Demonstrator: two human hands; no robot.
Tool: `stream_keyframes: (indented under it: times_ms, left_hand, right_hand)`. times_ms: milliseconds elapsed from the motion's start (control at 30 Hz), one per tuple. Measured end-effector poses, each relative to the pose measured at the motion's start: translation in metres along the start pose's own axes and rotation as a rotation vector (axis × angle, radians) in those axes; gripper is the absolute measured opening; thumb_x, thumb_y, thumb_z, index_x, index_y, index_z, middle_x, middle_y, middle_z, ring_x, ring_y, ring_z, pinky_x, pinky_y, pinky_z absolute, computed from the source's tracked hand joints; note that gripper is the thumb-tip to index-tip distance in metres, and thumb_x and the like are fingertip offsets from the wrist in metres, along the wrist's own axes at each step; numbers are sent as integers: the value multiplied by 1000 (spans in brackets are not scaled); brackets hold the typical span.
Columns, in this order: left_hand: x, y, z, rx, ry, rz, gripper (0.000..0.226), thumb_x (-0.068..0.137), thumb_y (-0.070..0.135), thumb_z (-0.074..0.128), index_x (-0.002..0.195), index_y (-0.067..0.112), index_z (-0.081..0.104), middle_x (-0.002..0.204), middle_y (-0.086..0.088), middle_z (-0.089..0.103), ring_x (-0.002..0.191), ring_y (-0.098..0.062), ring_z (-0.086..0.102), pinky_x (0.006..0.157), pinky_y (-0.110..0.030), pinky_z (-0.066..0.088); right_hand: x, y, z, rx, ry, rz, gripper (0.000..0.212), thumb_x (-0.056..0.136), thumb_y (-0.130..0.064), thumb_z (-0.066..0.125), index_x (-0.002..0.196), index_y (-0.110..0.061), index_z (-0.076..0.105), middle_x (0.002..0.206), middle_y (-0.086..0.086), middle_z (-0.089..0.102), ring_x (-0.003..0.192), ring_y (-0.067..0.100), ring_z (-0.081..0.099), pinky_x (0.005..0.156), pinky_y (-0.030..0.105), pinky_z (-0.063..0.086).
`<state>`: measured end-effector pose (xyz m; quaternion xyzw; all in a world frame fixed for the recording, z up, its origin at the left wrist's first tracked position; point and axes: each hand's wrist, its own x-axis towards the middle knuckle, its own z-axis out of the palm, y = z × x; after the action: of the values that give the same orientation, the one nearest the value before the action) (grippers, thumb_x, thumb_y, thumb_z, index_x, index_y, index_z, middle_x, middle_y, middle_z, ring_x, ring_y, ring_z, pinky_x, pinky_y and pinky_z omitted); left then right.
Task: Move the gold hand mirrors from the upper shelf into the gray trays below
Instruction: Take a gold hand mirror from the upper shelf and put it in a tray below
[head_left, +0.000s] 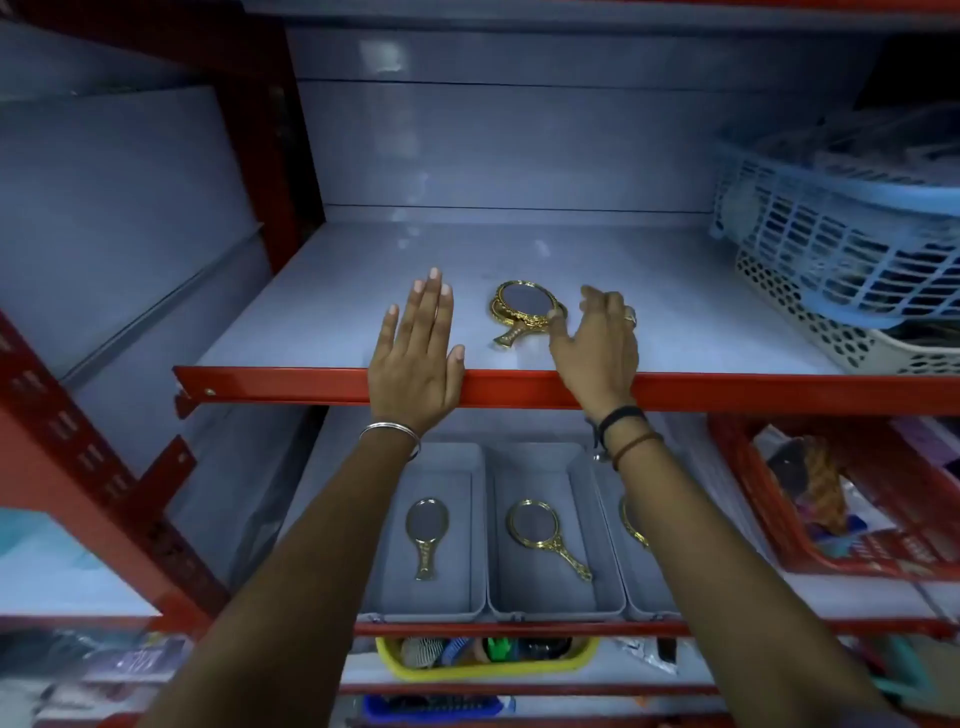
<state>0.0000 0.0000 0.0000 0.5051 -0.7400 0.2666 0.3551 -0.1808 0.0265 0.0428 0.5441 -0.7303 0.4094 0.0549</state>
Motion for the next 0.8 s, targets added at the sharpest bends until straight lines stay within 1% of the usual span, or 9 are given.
stream_keyframes:
  times_ms: [100,200,267,333,400,467,567,633,800]
  left_hand:
    - [1,0,-3,4,-24,-26,62,88,30,34,144,4,31,152,-13,36,141,-20,21,117,-33,13]
    - [1,1,-2,22,-49,-16,62,87,30,33,144,4,33,152,-12,36,141,-20,22,115,-36,18]
    - [1,0,-1,43,-35,-11,62,87,30,33,143,4,34,151,-12,37,141,-20,23,115,-36,19]
    - [0,0,-1,39,-27,-16,61,87,30,33,143,4,34,151,-12,38,140,-20,25,114,-36,20]
    - [0,1,-1,25,-29,-20,61,87,29,33,142,4,34,150,-13,38,140,-20,25,114,-36,20]
    - [1,0,-1,18,-42,-23,61,87,29,33,142,4,34,150,-13,38,140,-20,25,114,-36,20]
    - [2,0,-3,17,-65,-35,62,87,30,32,143,4,33,151,-12,37,141,-20,23,116,-33,16]
    - [3,0,-4,8,-87,-45,62,87,30,32,144,4,33,152,-12,35,141,-20,25,117,-32,15]
    - [5,-1,-9,-2,-119,-51,62,88,30,32,144,4,32,153,-13,34,142,-24,30,115,-35,18]
  right_hand:
    - [17,-4,2,-202,-280,63,29,85,-23,59,105,-3,65,114,16,64,109,35,57,84,36,49]
    - [24,-9,5,-261,-329,95,22,86,-6,56,107,-3,63,114,18,65,108,35,59,82,36,49]
    - [27,-10,4,-235,-333,114,20,86,-6,56,105,-5,61,115,18,63,109,35,58,79,36,49]
    - [34,-6,2,-111,-330,184,6,84,-13,61,86,-9,57,108,16,65,100,34,62,69,32,47]
    - [41,2,1,103,-374,282,22,79,-21,70,74,-7,53,97,16,67,87,32,65,65,31,50]
    - [45,9,-8,331,-422,386,28,74,-24,76,81,-4,57,89,15,68,76,27,66,63,34,55]
    - [38,17,-35,584,-480,456,26,75,-22,77,82,-3,60,67,5,57,54,14,49,51,22,46]
    - [25,23,-55,731,-488,454,19,78,-18,74,71,-6,62,62,1,53,53,11,44,46,16,42]
    - [-24,54,-99,925,-563,477,4,83,-9,67,80,-8,68,61,-3,61,50,3,51,39,9,38]
